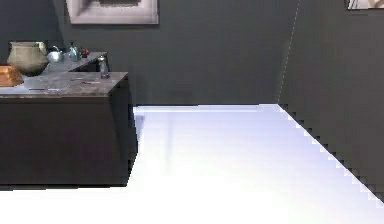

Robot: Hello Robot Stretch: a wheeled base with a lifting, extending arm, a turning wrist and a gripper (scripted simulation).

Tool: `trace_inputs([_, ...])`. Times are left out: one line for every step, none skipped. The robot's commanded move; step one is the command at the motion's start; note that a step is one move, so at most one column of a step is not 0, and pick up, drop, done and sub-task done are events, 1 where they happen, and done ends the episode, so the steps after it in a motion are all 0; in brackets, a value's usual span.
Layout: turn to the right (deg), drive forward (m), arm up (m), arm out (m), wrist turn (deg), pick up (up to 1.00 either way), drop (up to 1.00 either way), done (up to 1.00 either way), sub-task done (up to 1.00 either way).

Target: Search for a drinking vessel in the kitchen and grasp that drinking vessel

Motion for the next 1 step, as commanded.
trace_inputs([0.0,1.0,0.0,0.0,0.0,0.0,0.0,0.0,0.0])
